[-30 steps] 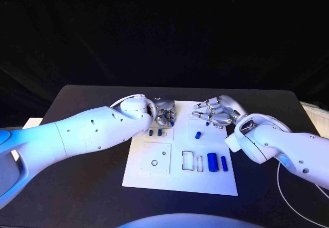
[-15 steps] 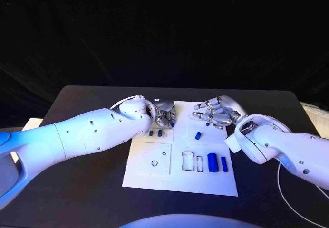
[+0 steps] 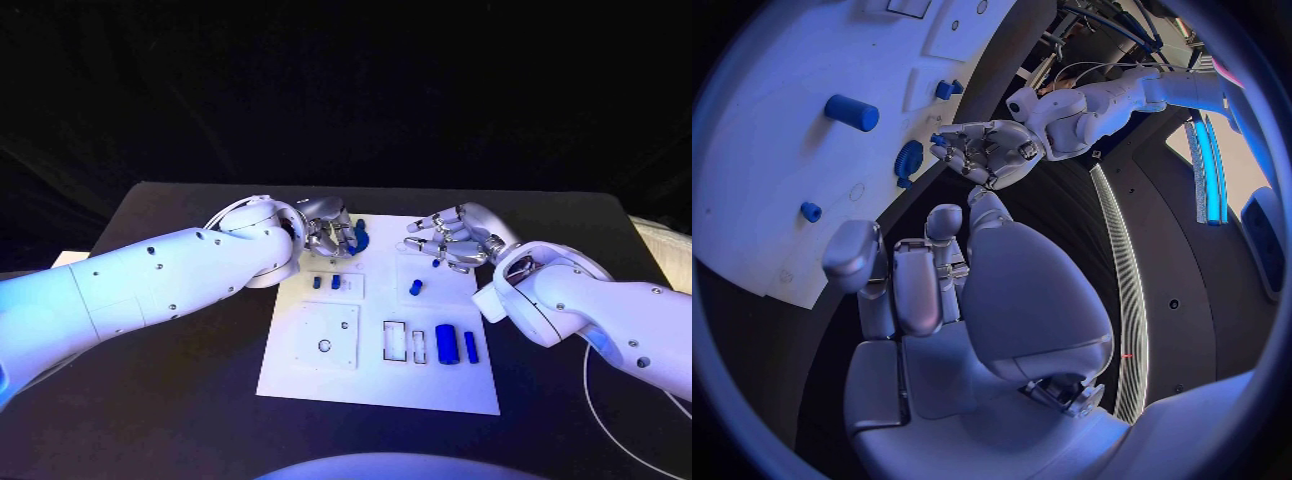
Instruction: Assemble the parts on the task board
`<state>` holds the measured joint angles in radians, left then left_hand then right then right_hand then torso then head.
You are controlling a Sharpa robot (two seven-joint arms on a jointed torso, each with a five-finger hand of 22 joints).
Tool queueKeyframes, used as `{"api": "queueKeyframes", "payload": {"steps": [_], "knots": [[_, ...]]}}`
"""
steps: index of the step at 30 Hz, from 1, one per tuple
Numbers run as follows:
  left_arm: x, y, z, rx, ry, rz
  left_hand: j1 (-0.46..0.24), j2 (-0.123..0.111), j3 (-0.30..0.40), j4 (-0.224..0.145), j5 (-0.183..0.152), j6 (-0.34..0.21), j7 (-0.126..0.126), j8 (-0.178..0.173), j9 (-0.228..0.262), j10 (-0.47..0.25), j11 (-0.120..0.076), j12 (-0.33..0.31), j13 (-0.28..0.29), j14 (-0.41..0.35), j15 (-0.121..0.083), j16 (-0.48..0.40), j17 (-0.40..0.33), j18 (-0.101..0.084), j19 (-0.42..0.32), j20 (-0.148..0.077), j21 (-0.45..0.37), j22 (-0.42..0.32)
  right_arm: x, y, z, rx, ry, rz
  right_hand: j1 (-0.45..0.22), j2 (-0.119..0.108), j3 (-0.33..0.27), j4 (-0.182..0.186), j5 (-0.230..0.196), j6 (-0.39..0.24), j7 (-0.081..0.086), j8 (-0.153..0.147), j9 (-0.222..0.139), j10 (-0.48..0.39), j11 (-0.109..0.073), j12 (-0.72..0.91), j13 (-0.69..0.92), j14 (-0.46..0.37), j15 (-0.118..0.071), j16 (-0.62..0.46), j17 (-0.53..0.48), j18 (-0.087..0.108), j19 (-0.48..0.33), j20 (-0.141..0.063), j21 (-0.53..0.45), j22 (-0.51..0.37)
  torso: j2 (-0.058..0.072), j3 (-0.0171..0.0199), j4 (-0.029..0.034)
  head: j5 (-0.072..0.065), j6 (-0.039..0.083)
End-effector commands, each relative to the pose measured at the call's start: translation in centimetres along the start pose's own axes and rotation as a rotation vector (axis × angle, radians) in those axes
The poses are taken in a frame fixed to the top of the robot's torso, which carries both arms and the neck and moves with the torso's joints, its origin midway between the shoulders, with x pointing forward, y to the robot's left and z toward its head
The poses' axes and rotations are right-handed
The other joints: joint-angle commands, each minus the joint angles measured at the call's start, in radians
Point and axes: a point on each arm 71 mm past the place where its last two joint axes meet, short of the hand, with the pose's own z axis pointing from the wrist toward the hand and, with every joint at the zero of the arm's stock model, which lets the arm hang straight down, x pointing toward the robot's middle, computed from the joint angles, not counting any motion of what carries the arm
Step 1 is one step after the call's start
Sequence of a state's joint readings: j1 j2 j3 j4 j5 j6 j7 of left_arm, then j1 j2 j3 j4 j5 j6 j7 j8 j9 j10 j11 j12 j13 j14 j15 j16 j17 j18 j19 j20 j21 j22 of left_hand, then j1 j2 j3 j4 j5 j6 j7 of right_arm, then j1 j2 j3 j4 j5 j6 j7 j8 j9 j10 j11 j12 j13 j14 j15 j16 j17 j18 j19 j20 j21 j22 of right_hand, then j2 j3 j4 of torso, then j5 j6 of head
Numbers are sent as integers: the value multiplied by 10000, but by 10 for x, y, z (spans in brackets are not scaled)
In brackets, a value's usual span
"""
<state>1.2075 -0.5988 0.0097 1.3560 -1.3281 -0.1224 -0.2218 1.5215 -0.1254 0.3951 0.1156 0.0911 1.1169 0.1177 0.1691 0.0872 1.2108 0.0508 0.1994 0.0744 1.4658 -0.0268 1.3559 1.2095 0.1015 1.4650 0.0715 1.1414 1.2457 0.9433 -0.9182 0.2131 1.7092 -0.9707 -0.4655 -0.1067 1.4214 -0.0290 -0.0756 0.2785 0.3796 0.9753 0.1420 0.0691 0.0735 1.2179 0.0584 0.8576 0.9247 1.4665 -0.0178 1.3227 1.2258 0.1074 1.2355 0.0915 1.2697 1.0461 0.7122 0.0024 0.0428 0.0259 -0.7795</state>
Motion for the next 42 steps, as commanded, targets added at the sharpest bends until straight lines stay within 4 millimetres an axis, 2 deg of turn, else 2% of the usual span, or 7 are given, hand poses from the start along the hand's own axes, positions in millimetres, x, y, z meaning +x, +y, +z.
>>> {"api": "queueKeyframes", "payload": {"steps": [1, 8, 16, 21, 28, 42], "knots": [[-5, 6, -5, -410, 30, -776, -60, 32, 64, 8, -24, 62, 28, -36, 6, 89, 4, -53, 12, 379, -50, 32, -13, -157, 218, -61, 56, 32, 1, 1, -1, -98, 61, -42, 61, 54, 16, -40, 58, 25, 33, 21, 15, -21, -26, 41, -6, 297, 0, 18, 12, 67, -6, 11, -30, 8, 0, 7, 11, 20, 12], [-13, 24, -18, -814, 234, -797, -107, 0, 85, -6, -30, 72, 26, -52, 4, 106, 6, -76, 17, 380, -46, 41, -9, -170, 224, -58, 121, 88, 0, 0, -1, -82, 50, -48, 61, 54, 16, -40, 58, 25, 33, 21, 15, -21, -26, 41, -6, 297, 0, 18, 12, 67, -6, 11, -30, 8, 0, -18, 21, 22, 17], [-12, 34, -21, -1217, 658, -572, -204, -42, 112, -12, -44, 76, 25, -87, -2, 109, 14, -131, 19, 373, -40, 42, -27, -170, 208, -50, 117, 97, 0, 0, -1, -84, 48, -47, 54, 51, 11, -34, 72, 26, 34, 21, 15, -23, -25, 38, -11, 297, 1, 18, 13, 68, -10, 10, -34, 2, 3, -8, -1, 72, 5], [-10, 35, -21, -1340, 920, -487, -250, -55, 119, -13, -76, 84, 23, -100, -4, 119, 13, -150, 22, 369, -37, 42, -34, -170, 201, -47, 119, 105, 0, 0, 0, -88, 46, -45, 54, 51, 11, -34, 72, 26, 34, 21, 15, -23, -25, 38, -11, 297, 1, 18, 13, 68, -10, 10, -34, 2, 17, -15, -6, 77, -8], [-6, 34, -18, -1342, 1056, -424, -290, -63, 125, -15, -120, 94, 20, -110, -4, 133, 12, -166, 27, 365, -37, 40, -45, -169, 194, -44, 118, 109, 0, 0, 0, -82, 37, -46, 46, 48, 4, -27, 87, 27, 34, 20, 15, -23, -25, 40, -14, 298, 1, 19, 16, 67, -6, 10, -32, 7, 11, -3, -1, 65, -18], [-1, 26, -12, -1220, 974, -225, -339, -82, 135, -27, -160, 107, 16, -127, -5, 154, 9, -190, 34, 356, -37, 34, -69, -179, 197, -41, 173, 160, 1, 0, 0, -84, 42, -41, 46, 48, 4, -27, 87, 27, 34, 20, 15, -23, -25, 40, -14, 298, 1, 19, 16, 67, -6, 10, -32, 7, 14, -6, 1, 25, -43]]}}
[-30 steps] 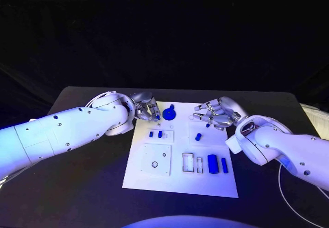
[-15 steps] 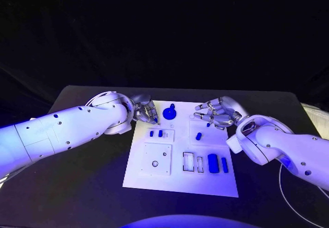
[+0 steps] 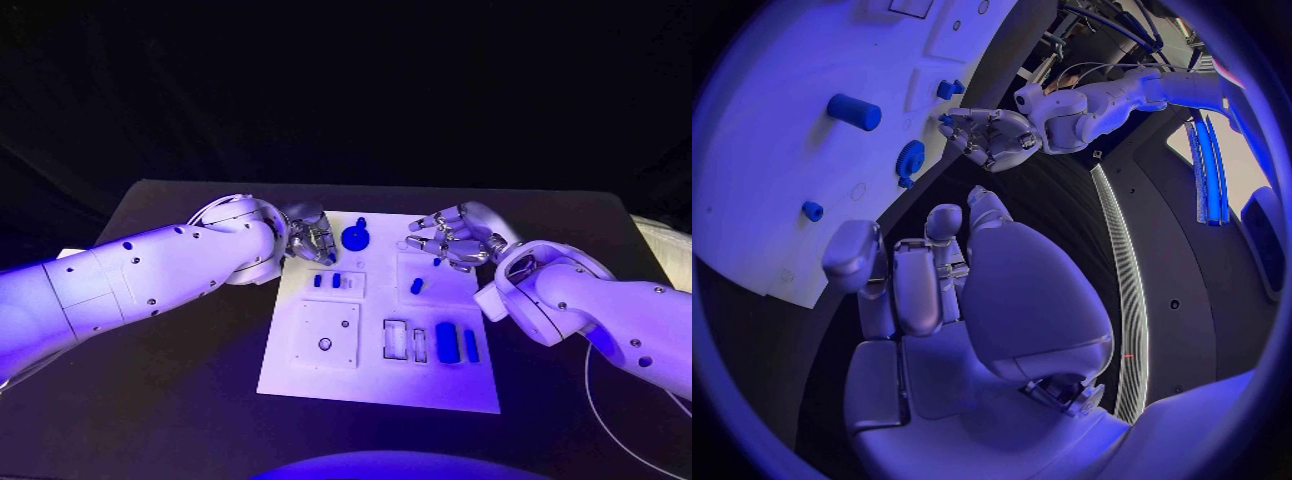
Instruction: Assemble the parts on the task board
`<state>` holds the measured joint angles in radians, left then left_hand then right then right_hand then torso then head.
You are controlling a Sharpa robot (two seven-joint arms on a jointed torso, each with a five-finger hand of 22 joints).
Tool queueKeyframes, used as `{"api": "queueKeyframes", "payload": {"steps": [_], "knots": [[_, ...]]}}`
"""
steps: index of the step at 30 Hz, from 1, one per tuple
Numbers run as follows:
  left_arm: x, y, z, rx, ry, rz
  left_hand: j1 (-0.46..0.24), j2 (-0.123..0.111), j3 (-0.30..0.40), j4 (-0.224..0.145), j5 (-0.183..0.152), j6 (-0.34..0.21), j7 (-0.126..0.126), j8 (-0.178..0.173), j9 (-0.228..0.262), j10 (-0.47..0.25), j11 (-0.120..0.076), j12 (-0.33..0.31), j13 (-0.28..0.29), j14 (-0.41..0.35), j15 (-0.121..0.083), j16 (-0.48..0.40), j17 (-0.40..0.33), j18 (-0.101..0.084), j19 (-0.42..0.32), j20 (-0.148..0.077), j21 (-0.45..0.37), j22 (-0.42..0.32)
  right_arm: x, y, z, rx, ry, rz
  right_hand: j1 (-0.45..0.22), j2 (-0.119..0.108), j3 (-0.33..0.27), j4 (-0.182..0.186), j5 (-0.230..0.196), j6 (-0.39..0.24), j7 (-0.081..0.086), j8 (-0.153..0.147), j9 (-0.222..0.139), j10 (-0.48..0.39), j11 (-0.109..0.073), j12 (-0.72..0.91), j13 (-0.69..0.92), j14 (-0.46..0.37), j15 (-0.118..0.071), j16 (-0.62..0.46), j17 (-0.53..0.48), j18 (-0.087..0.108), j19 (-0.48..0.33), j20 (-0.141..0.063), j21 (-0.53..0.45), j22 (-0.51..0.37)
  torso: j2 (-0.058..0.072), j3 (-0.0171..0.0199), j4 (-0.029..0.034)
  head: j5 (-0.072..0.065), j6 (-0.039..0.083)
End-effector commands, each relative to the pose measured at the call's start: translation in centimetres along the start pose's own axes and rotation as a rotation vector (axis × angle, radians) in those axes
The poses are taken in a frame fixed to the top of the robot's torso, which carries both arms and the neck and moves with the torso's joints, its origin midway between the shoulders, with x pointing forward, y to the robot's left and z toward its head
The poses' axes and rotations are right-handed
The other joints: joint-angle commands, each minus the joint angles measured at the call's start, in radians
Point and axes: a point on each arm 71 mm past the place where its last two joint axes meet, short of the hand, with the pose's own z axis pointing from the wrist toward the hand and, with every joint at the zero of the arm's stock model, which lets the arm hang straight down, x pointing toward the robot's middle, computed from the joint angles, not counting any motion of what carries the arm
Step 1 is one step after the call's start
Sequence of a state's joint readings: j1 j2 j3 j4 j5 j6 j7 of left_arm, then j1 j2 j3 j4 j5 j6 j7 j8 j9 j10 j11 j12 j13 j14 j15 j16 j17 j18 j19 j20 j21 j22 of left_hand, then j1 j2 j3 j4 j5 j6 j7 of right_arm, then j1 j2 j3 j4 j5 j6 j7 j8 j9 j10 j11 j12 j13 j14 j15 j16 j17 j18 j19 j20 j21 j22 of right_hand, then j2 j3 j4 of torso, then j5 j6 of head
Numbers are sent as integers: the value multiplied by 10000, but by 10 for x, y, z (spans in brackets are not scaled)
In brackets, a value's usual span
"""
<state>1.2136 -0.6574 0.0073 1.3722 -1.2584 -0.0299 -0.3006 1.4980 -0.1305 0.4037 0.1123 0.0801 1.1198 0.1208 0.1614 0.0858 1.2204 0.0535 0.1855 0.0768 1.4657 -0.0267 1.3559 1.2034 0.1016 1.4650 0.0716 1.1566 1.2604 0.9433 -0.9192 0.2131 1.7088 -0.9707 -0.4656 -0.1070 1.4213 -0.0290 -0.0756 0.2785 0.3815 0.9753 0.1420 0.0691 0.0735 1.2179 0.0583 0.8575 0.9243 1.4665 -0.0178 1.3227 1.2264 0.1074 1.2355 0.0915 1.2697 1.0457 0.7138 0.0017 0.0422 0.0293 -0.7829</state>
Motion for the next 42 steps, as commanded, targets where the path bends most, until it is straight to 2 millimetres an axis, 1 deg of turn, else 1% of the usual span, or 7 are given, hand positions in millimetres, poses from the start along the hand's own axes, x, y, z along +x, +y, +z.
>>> {"api": "queueKeyframes", "payload": {"steps": [1, 12, 16, 28, 31, 33, 42], "knots": [[1, -2, 1, 8, 39, 179, -103, -30, 48, 6, -50, 78, -15, -49, 9, 59, -17, -50, 9, 357, -38, 34, -9, -180, 197, -42, 22, 13, 1, 1, 0, -96, 52, -35, 46, 48, 4, -27, 68, 27, 34, 20, 16, -23, -24, 40, -9, 298, 1, 19, 10, 67, -6, 10, -32, 11, -3, 0, 7, -10, -12], [2, -2, 3, -157, 27, 386, -169, -57, 44, 12, -66, 80, -16, -68, 6, 71, -15, -72, 15, 351, -36, 30, -26, -177, 188, -39, 13, 13, 1, 1, 0, -102, 69, -37, 31, 44, -7, -15, 84, 27, 34, 19, 15, -22, -24, 43, -15, 299, 2, 20, 13, 68, -7, 10, -35, 8, -3, 4, 5, -9, -41], [2, -3, 4, -172, 46, 518, -170, -57, 44, 12, -66, 80, -16, -68, 6, 72, -15, -73, 15, 350, -36, 30, -26, -177, 189, -39, 14, 14, 1, 1, 0, -109, 76, -35, 31, 44, -7, -15, 84, 27, 34, 19, 15, -22, -24, 43, -15, 299, 2, 20, 13, 68, -7, 10, -35, 8, -5, -2, 4, -7, -45], [3, -3, 5, -149, 48, 823, -175, -57, 47, 11, -66, 80, -16, -72, 5, 73, -16, -76, 15, 351, -36, 35, -20, -179, 189, -39, 25, 23, 2, 2, 0, -120, 112, -29, 31, 44, -7, -15, 84, 27, 34, 19, 15, -22, -24, 43, -15, 299, 2, 20, 13, 68, -7, 10, -35, 8, -6, 3, 0, 6, -70], [4, -4, 5, -137, 77, 829, -179, -57, 49, 9, -66, 79, -17, -75, 5, 73, -16, -79, 16, 345, -35, 21, -45, -177, 186, -38, 14, 16, 2, 2, 0, -119, 120, -30, 31, 44, -7, -15, 84, 27, 34, 19, 15, -22, -24, 43, -15, 299, 2, 20, 13, 68, -7, 10, -35, 8, -5, -3, 20, 1, -88], [4, -4, 5, -121, 89, 812, -179, -57, 49, 9, -66, 79, -17, -75, 5, 73, -16, -79, 16, 345, -35, 21, -45, -177, 186, -38, 14, 16, 2, 2, 0, -118, 121, -30, 31, 44, -7, -15, 84, 27, 34, 19, 15, -22, -24, 43, -15, 299, 2, 20, 13, 68, -7, 10, -35, 8, -11, -4, 4, 13, -91], [5, -4, 5, -95, 195, 742, -235, -100, 56, -3, -69, 34, 3, -128, -12, 62, -5, -122, 19, 342, -26, 39, -26, -181, 178, -33, 33, 41, 2, 2, 0, -121, 123, -30, 31, 44, -7, -15, 84, 27, 34, 19, 15, -22, -24, 43, -15, 299, 2, 20, 13, 68, -7, 10, -35, 8, -10, 2, -3, 9, -85]]}}
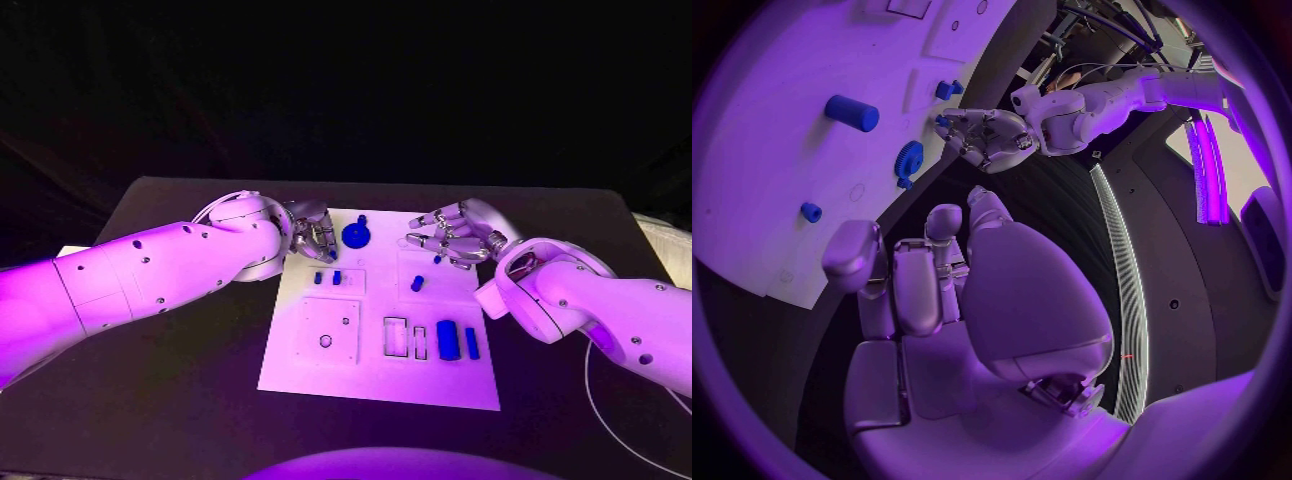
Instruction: Assemble the parts on the task board
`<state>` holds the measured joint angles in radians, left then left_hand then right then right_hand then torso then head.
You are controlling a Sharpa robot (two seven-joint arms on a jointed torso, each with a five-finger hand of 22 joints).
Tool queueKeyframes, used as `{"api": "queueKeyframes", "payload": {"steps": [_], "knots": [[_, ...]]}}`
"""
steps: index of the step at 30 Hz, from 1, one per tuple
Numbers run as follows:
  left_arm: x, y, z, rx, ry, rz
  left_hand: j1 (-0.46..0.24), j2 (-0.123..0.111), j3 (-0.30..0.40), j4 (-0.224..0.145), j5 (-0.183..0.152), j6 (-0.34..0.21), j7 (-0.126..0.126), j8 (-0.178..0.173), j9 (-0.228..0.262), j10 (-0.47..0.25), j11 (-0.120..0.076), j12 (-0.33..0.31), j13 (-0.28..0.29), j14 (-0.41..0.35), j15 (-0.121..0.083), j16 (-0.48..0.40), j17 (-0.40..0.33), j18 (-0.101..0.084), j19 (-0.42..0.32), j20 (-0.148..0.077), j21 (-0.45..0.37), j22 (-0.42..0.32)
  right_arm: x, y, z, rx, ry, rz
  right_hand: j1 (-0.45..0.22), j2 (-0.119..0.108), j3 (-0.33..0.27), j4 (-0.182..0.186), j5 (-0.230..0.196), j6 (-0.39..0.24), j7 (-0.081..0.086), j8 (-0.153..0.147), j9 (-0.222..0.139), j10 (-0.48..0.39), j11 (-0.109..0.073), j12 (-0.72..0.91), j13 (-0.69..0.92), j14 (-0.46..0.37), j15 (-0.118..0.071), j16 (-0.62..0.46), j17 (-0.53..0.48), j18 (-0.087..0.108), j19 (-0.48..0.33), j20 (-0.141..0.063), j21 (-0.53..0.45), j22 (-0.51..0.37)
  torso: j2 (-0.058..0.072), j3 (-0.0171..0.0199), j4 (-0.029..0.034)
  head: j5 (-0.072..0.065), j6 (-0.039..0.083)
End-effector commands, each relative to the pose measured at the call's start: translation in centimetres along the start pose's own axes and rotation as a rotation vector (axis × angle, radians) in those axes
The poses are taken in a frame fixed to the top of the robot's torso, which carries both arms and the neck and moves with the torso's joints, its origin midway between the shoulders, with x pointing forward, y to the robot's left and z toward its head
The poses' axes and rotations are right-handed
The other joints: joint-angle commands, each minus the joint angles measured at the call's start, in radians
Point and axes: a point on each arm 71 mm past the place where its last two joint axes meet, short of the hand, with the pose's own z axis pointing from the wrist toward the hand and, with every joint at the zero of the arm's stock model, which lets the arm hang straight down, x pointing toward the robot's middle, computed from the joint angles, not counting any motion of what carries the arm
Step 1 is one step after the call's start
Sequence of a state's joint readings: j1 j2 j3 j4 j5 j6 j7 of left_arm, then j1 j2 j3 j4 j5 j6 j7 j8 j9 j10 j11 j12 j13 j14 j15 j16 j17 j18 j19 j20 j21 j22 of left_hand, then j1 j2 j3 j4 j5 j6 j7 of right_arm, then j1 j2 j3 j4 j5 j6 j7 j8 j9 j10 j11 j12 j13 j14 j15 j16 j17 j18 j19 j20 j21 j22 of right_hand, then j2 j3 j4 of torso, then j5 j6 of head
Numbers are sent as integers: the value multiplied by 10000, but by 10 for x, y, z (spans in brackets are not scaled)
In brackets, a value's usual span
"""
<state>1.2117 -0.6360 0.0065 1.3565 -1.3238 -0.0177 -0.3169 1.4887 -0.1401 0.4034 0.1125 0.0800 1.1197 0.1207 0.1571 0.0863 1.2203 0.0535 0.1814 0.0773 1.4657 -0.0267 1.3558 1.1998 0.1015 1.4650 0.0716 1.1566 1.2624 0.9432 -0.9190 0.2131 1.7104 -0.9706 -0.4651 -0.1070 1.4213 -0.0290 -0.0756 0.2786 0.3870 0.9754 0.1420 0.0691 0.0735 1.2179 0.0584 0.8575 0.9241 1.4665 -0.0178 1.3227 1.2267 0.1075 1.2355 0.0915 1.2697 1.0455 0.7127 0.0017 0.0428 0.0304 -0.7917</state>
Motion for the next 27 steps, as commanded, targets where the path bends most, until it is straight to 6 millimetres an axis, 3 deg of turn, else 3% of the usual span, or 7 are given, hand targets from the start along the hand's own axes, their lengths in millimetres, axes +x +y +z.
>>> {"api": "queueKeyframes", "payload": {"steps": [1, 7, 24, 27], "knots": [[3, -1, 0, 17, 255, 77, -168, -29, 67, -12, -67, -19, 25, -130, -35, 42, 10, -111, 13, 338, -16, 39, 2, -181, 172, -27, 31, 25, 2, 1, 0, -107, 105, -38, 32, 44, -7, -15, 29, 26, 34, 19, 15, -22, -24, 43, -13, 300, 2, 20, 9, 67, -7, 10, -35, 10, 2, 1, -6, -5, 2], [4, -2, 0, 66, 330, -7, -359, -263, 60, -20, -71, -653, 124, -600, -201, -7, 84, -230, 27, 307, 47, 25, -75, -188, 142, 25, 50, 72, 1, 1, 0, -102, 99, -40, 32, 44, -7, -15, 29, 26, 34, 19, 15, -22, -24, 43, -13, 300, 2, 20, 9, 67, -7, 10, -35, 10, 0, -3, 3, -15, -8], [2, 2, -1, -58, 227, -72, -455, -400, 93, -52, -65, -1054, 269, -930, -232, -152, 204, -381, 40, 263, 140, -7, -199, -166, 79, 103, -69, 26, 0, -1, 0, -26, 60, -60, 8, 38, -27, 5, 49, 22, 35, 15, 13, -80, -22, -58, -119, 275, 3, -62, -100, 82, -52, 10, -79, -62, 1, -1, -2, -14, -9], [1, 5, -2, -88, 169, -144, -471, -460, 101, -70, -64, -1290, 297, -971, -239, -300, 242, -478, 21, 239, 172, -37, -274, -150, 48, 133, -148, -17, -2, -3, 0, 28, 22, -112, 73, 45, -27, 13, 63, -31, 52, -7, 2, -789, -7, -1273, -1209, 129, 15, -443, -544, 170, -333, 17, -373, -495, -9, -4, -12, -32, 5]]}}
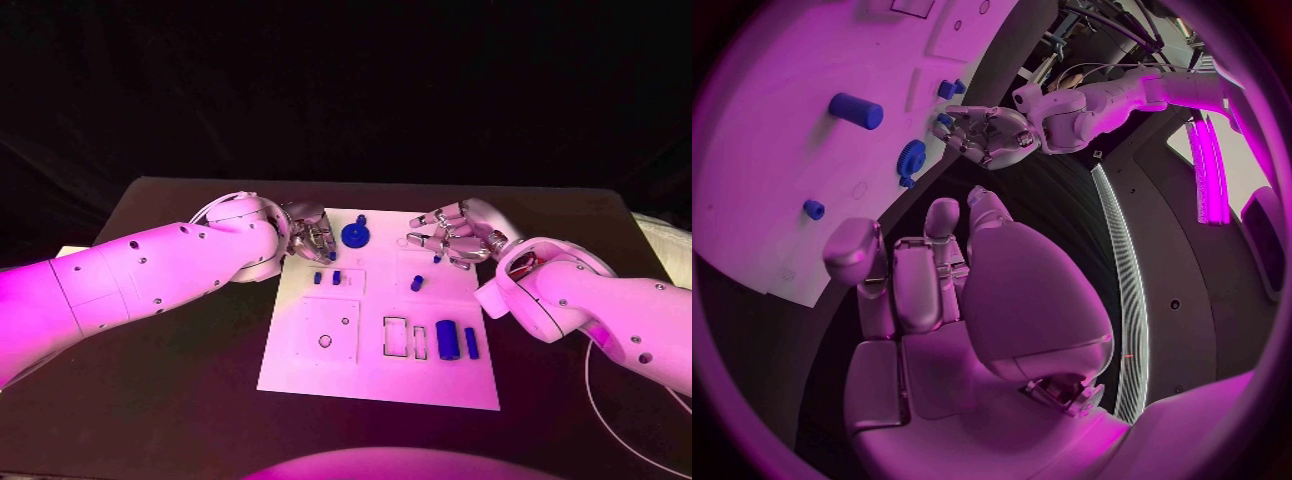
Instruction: Assemble the parts on the task board
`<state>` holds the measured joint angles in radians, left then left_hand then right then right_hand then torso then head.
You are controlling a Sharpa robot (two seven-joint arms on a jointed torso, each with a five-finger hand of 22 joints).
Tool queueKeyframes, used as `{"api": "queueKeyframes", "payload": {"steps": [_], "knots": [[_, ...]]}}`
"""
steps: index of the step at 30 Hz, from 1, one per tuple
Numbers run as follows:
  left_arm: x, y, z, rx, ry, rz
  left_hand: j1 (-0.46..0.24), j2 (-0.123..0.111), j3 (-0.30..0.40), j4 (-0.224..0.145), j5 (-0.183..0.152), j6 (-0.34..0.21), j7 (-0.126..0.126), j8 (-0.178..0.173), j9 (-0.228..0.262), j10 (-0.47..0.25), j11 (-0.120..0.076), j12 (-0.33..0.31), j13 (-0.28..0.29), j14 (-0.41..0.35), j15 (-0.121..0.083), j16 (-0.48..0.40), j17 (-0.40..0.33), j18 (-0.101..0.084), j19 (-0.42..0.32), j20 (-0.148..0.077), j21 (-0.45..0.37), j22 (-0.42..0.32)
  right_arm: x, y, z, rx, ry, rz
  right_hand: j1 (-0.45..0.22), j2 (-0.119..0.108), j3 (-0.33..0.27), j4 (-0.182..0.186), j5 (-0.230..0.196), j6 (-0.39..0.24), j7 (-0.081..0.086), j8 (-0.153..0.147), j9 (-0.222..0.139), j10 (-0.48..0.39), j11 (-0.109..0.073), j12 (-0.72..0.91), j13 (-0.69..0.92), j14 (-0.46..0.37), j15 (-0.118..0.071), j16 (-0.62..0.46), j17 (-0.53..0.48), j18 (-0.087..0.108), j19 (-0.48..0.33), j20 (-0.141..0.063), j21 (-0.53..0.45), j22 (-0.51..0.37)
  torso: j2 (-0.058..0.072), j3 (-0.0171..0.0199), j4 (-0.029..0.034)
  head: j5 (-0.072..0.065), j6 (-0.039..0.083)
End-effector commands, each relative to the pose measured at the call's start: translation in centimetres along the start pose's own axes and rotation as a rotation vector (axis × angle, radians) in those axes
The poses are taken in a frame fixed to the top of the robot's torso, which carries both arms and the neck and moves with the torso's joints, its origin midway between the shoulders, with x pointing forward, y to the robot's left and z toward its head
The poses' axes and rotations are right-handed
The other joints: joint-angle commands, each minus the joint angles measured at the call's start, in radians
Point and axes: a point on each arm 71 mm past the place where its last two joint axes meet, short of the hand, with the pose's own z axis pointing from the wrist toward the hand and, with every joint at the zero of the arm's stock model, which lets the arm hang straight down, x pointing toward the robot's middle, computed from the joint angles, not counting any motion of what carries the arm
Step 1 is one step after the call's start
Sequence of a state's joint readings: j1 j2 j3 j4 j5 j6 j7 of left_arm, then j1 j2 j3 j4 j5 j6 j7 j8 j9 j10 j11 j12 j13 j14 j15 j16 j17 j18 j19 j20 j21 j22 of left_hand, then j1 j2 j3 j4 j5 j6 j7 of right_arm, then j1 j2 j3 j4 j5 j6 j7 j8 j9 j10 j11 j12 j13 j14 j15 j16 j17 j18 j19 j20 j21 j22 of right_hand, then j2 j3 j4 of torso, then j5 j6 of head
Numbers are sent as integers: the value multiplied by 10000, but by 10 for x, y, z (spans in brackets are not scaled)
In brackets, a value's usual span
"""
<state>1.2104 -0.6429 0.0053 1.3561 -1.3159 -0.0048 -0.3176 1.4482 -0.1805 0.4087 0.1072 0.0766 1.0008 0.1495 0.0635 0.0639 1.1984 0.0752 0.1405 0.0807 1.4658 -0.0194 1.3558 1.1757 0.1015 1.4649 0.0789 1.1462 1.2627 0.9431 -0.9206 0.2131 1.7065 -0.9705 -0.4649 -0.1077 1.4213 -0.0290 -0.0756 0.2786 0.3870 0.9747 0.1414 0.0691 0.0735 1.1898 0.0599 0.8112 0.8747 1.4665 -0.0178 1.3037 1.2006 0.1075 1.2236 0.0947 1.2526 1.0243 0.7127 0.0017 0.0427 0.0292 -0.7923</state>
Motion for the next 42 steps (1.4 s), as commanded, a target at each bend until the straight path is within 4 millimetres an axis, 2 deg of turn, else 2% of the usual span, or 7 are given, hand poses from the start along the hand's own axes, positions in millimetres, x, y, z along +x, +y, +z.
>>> {"api": "queueKeyframes", "payload": {"steps": [1, 8, 19, 23, 27, 30, 42], "knots": [[-1, 2, -2, -11, -11, -152, -71, -67, 47, -20, -30, -138, 18, -33, -13, -120, 37, -90, -19, 232, 106, -43, -49, -147, 42, 67, -59, -28, -1, -2, 0, -11, 41, -116, 112, 46, -19, 13, 54, -36, 61, -10, 0, -614, -14, -1020, -900, 79, 19, -395, -438, 201, -313, -12, -317, -441, -13, -3, -15, -19, 13], [-15, 19, -14, 167, -669, -1654, 21, -19, 168, -90, -6, -151, 32, 61, 31, -350, 83, -179, -46, 194, 147, -88, -180, -111, -19, 115, -230, -126, -17, -11, 1, 39, 26, -602, 897, 37, 287, -166, -548, 199, 116, 78, 35, -1341, 66, -3191, -2785, 19, 50, -973, -1027, 245, -384, 1, -602, -742, -42, -14, 7, -81, 83], [-39, 51, -43, 1462, -2254, -7696, 107, 162, 460, -229, -6, 475, 93, 350, 107, -1, 97, 116, 70, -127, 154, -534, -982, 101, -396, 156, -1324, -844, -57, -17, 2, 97, 2, -4157, 1871, -332, 962, -473, -797, 930, 91, 128, 38, -479, 128, -5938, -5692, 200, 92, -910, -893, 166, -7, 21, -374, -361, -91, -57, 32, -117, 140], [-32, 57, -50, 1692, -2160, -11774, 21, 308, 483, -269, -11, 715, 45, 481, 105, 89, 32, 352, 169, -952, 145, -1617, -2646, 462, -1251, 168, -3345, -2171, -52, -8, 0, 15, 200, -5839, 1892, -426, 1095, -430, -873, 1074, 38, 112, 32, -408, 140, -6374, -6119, 192, 102, -950, -941, 152, 41, 41, -315, -267, -70, -31, 16, -211, 195], [-26, 59, -55, 1933, -2337, -13675, -202, 374, 312, -232, -18, 758, -1, 523, 86, 209, -35, 643, 302, -1242, 120, -1912, -3112, 571, -1577, 155, -4051, -2627, -44, -4, 2, 27, 391, -7151, 1901, -475, 1234, -347, -1391, 1231, -57, 102, 34, -400, 123, -6659, -6479, 192, 97, -988, -989, 141, 69, 41, -280, -202, -79, -91, 50, -447, 221], [-25, 61, -57, 2094, -2500, -14399, -300, 420, 207, -219, -16, 780, -30, 550, 78, 222, -65, 803, 380, -1327, 98, -1982, -3258, 606, -1671, 141, -4296, -2789, -38, -2, 4, -21, 416, -7893, 1966, -496, 1487, -266, -1939, 1322, -122, 65, 25, -334, 99, -6840, -6781, 194, 95, -1028, -1039, 145, 49, 27, -299, -215, -86, -121, 52, -504, 223], [-23, 58, -62, 2449, -2532, -15015, -271, 507, 122, -337, 25, 777, -38, 582, 63, 66, -72, 1023, 492, -1636, 95, -2325, -3853, 710, -1940, 131, -5037, -3287, -12, -10, 12, 88, 754, -8891, 1865, -721, 2022, -19, -2048, 1497, -283, -41, -4, -298, -32, -7212, -7496, 215, -114, -1151, -1179, 155, 25, -161, -356, -255, -55, -113, 69, -588, 240]]}}
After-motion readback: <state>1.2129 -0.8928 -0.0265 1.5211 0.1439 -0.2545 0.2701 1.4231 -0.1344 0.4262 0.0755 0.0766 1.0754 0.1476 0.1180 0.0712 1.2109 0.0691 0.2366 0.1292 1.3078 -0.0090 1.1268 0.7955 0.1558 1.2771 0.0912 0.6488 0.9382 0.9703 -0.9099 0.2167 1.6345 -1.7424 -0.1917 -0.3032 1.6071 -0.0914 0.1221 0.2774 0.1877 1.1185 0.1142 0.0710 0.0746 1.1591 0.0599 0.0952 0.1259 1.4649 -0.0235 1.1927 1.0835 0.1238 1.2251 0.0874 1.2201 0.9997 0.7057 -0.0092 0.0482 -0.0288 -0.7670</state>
